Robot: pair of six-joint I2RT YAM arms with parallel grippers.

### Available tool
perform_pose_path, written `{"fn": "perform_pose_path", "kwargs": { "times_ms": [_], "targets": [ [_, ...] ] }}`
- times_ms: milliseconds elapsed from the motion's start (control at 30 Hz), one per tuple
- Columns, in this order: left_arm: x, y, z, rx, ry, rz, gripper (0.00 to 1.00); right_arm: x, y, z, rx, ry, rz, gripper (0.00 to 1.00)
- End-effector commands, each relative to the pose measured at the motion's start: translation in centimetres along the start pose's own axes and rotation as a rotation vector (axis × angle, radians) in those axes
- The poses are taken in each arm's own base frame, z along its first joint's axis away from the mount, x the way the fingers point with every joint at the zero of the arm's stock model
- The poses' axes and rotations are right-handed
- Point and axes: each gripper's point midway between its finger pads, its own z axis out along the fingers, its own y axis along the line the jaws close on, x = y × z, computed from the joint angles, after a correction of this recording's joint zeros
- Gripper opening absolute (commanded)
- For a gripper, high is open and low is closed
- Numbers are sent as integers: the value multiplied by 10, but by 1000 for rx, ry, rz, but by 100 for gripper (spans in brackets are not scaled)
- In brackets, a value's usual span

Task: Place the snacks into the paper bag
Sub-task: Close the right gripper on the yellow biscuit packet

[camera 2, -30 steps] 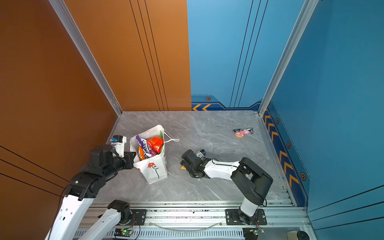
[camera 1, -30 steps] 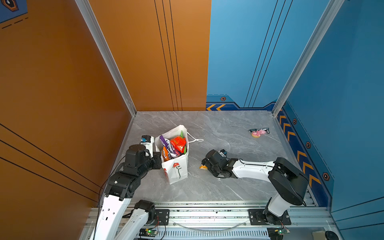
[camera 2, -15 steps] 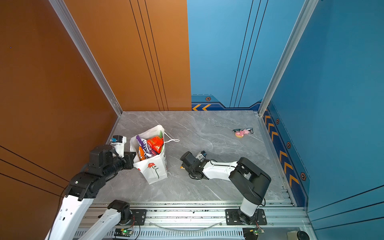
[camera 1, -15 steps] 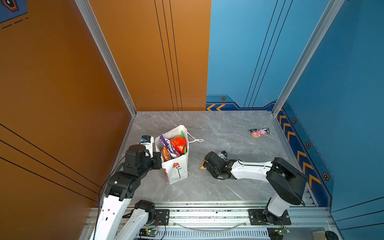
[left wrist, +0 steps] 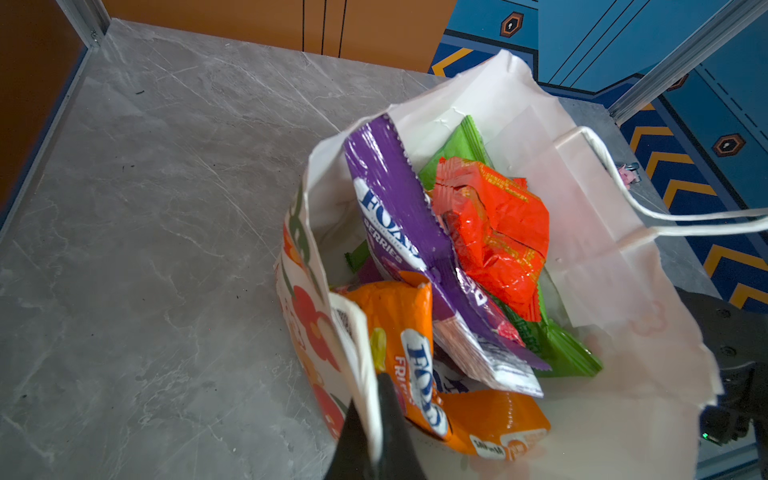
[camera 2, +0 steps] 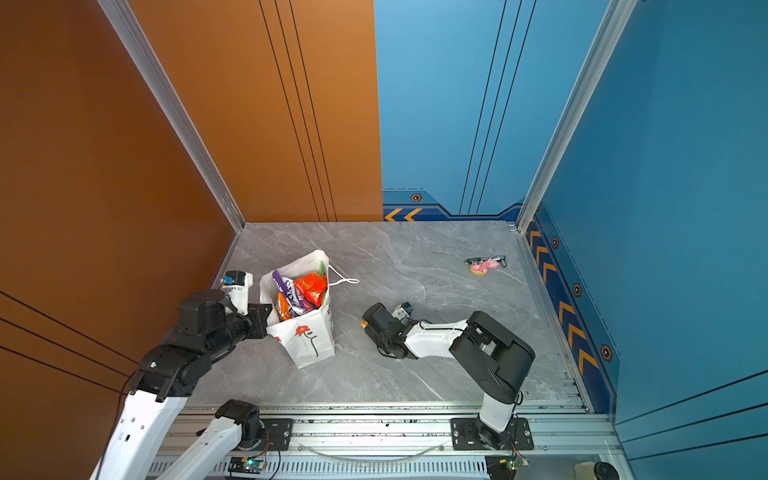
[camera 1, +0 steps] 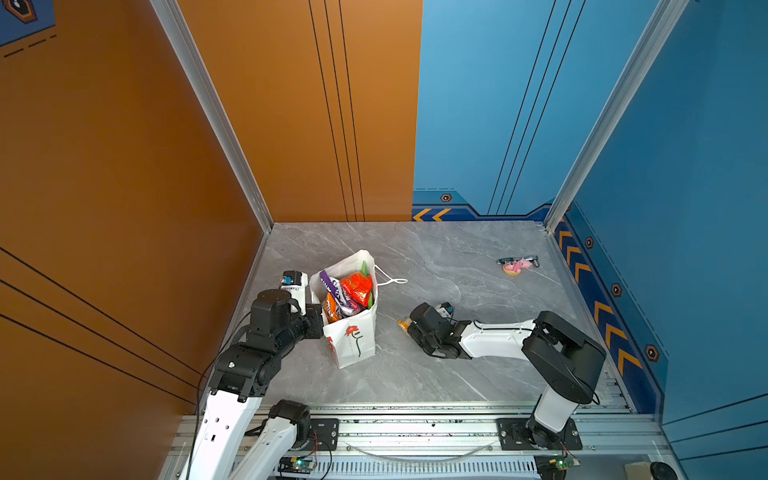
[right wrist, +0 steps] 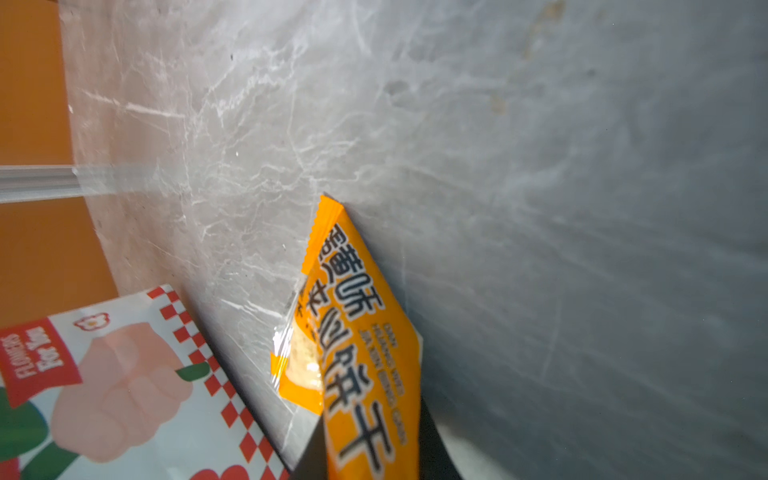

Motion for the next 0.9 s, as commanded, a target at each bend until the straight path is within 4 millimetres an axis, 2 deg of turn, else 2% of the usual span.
{"fn": "perform_pose_path", "kwargs": {
  "times_ms": [0,233,500,633,767,867],
  "targets": [
    [-39,-5,-14,11,-176,27,0,4,-33,10,86,14,-4,18],
    [-39,-5,-14,10,-176,28,0,4,-33,8,73,12,-7,9],
    [-39,-5,-13,12,-173,27,0,-8,-34,-6,54,-41,-12,8],
    [-39,-5,-13,10,-173,26,0,-12,-24,-13,28,-36,-39,6],
    [-39,-5,-13,12,-174,26,0,-35,-8,-30,-20,-49,-73,2],
    [-39,-5,-14,12,-175,27,0,-55,13,-55,-36,-78,-165,0]
  ]
}}
